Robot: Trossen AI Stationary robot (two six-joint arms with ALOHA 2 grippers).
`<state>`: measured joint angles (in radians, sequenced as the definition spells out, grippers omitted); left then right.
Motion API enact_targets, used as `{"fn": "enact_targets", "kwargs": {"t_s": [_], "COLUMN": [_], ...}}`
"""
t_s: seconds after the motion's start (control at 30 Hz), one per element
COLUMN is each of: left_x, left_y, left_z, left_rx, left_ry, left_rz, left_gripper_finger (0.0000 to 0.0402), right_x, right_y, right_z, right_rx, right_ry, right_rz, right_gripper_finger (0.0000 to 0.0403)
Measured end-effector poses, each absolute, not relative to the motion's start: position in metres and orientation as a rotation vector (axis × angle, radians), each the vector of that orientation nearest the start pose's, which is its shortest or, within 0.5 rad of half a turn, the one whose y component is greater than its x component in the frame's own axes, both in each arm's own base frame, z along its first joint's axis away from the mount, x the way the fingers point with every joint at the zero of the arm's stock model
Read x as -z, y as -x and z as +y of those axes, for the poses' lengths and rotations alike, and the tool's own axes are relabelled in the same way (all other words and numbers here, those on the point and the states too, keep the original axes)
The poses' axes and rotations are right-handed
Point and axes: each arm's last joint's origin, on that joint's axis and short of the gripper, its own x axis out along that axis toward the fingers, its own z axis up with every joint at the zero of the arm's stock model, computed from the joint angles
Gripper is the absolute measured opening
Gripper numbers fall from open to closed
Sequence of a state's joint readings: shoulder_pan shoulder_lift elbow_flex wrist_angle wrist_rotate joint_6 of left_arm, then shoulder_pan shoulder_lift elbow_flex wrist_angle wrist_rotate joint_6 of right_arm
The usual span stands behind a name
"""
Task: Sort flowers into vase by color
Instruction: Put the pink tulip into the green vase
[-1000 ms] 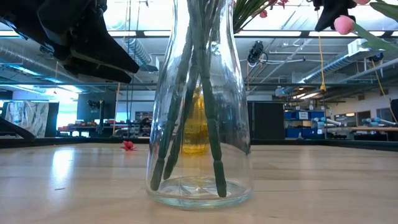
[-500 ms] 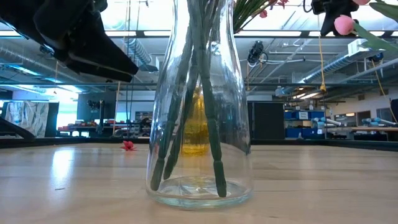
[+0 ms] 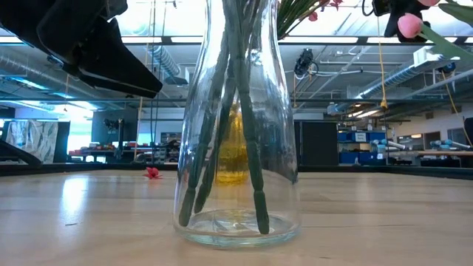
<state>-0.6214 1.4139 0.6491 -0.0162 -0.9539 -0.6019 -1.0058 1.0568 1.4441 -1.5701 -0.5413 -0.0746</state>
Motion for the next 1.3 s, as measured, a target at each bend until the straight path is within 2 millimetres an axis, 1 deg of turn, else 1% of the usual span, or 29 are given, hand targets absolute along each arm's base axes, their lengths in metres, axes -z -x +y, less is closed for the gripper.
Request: {"fn": "enact_targets", "kwargs": {"t_s": [0.07,0.53,0.67,0.87,1.0,1.13,1.3], "left_x": [-0.178,-0.178,-0.178,-0.178,-0.178,-0.178,-0.178], "left_y": [-0.223,-0.222,-0.223,-0.223,-0.222,-0.223,-0.223], "left_z": [-0.130,-0.130,-0.130,-0.130,-0.130,-0.130,-0.130], "left_rx": [-0.460,-0.460,-0.455,-0.455,-0.451,-0.448,-0.448], "left_ry": [0.023,0.021,0.001,0.000,-0.014,-0.028,-0.028], "left_rz": [0.432,0.433,0.438,0.438,0.441,0.444,0.444], "left_gripper_finger": [0.0335,0.0335,0.0335,0.0335,0.0335,0.0335,0.0335], "right_x": [-0.396,-0.398,-0.398,-0.411,-0.412,-0.409,-0.405], "right_y": [-0.082,-0.081,-0.081,-0.079,-0.079,-0.080,-0.085], "right_z": [-0.101,-0.098,-0.097,-0.093,-0.092,-0.095,-0.105], "right_rx": [0.351,0.358,0.360,0.366,0.361,0.415,0.418], "right_ry": [-0.782,-0.792,-0.819,-0.812,-0.803,-0.768,-0.754], "right_rz": [0.848,0.837,0.827,0.781,0.780,0.824,0.866], "right_gripper_finger": [0.0000,0.0001,0.0001,0.0001,0.0001,0.0001,0.0001]}}
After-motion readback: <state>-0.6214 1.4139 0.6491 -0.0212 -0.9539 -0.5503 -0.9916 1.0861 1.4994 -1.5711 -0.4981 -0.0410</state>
